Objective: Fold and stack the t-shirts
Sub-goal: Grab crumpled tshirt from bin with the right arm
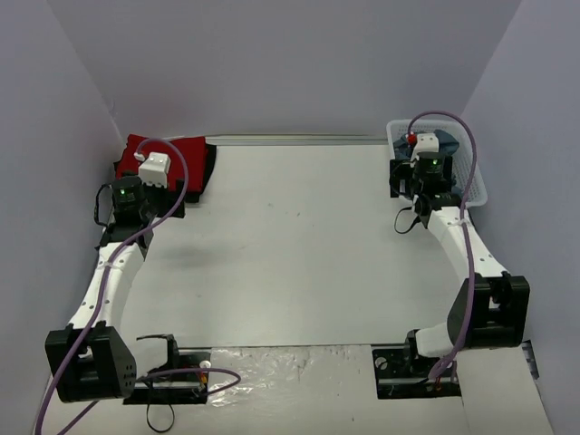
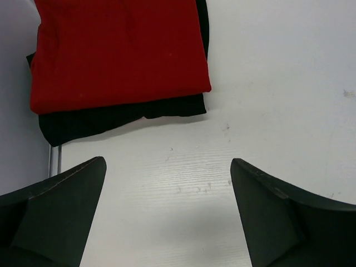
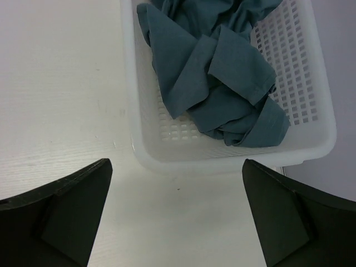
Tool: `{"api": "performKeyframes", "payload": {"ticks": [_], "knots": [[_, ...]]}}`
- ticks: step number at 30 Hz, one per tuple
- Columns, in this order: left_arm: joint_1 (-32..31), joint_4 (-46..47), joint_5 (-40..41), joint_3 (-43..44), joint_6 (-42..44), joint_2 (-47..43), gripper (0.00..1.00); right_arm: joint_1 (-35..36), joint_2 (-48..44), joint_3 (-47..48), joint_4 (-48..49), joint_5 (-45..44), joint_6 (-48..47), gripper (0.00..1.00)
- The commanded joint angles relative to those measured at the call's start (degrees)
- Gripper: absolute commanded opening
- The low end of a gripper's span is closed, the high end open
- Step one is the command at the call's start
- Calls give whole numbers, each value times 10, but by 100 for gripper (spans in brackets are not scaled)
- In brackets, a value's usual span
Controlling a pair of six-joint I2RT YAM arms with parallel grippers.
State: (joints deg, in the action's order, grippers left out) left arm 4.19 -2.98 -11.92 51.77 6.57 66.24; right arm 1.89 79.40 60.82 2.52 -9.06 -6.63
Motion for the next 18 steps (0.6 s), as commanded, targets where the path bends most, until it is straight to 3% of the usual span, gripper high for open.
{"api": "performKeyframes", "payload": {"ticks": [1,6,14,17,18], "knots": [[-1,-3,-19,12,12,-3,94,13,31,26,-23,-26,-43,100],[-1,-95,-2,93,8,77,94,12,59,36,-49,-72,-40,100],[-1,-69,-22,77,-20,81,94,-9,43,28,-53,-13,-30,100],[-2,-74,-38,81,-21,79,94,-60,32,23,-69,101,-15,100],[-3,-73,-38,81,-21,79,94,-67,31,23,-74,178,-14,100]]}}
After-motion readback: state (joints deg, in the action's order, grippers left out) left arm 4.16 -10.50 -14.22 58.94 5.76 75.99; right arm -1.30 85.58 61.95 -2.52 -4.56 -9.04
